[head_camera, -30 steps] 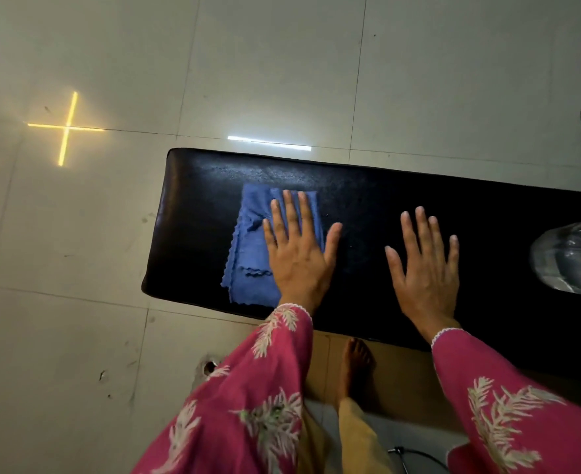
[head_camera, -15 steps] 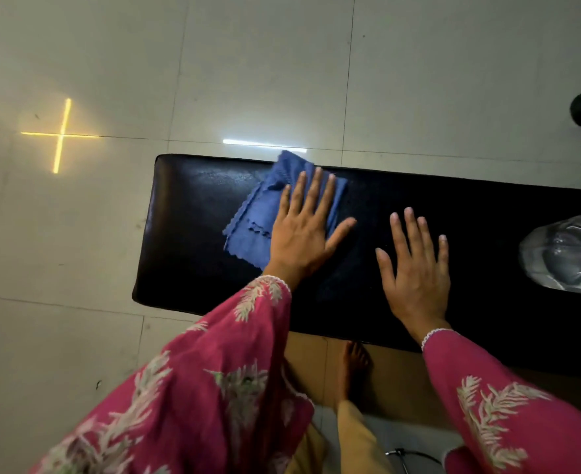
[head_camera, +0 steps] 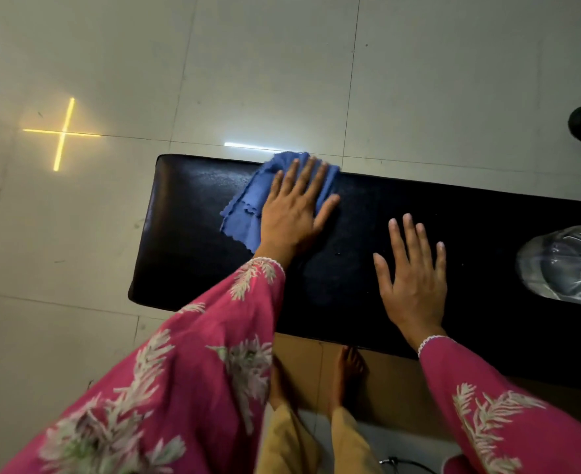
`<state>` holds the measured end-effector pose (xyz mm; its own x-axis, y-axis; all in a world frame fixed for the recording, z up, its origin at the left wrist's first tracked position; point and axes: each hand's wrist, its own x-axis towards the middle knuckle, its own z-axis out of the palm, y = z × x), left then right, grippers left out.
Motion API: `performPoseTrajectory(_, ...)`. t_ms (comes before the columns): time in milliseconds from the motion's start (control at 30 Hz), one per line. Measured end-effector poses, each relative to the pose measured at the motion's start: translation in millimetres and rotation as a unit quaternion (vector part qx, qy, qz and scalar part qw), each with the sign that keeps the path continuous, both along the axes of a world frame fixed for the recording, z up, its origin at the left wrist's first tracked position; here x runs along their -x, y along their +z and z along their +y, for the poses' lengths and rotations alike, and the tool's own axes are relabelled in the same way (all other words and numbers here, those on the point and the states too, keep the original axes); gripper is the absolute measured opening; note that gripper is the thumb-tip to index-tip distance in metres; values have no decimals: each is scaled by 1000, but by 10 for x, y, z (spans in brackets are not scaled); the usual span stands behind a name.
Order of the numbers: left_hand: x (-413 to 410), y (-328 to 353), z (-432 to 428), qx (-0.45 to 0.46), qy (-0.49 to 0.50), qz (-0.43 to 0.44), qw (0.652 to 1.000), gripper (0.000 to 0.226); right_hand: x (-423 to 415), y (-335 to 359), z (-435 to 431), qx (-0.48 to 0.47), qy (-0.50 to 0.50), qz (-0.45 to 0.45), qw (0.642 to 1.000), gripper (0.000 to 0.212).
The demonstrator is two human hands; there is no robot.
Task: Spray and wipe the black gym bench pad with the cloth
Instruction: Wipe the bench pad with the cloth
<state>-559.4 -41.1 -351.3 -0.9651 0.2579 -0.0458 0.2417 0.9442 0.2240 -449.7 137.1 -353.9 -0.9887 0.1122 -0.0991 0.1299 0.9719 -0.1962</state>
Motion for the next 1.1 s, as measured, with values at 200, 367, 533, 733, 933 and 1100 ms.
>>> performPoseTrajectory(200,-201,77,259,17,2,-46,999,72,-9,6,0,1,-3,1,1000,59)
performPoseTrajectory(367,-108,-23,-160,-12,43,-11,999,66,-7,10,-6,6,0,-4,1000,59)
performPoseTrajectory(533,-444,48,122,1,97,-30,995,70,-3,24,-1,12,-5,-10,1000,61)
performPoseTrajectory(733,-469,-41,-331,6,50,26,998,63,-6,12,6,17,-4,-3,1000,60)
performPoseTrajectory(933,-891,31,28,25,43,-13,999,70,2,10,2,22,-4,-5,1000,59)
performPoseTrajectory(1100,-903,-44,-349,26,-39,28,998,60,-16,42,55,36,10,-14,999,62)
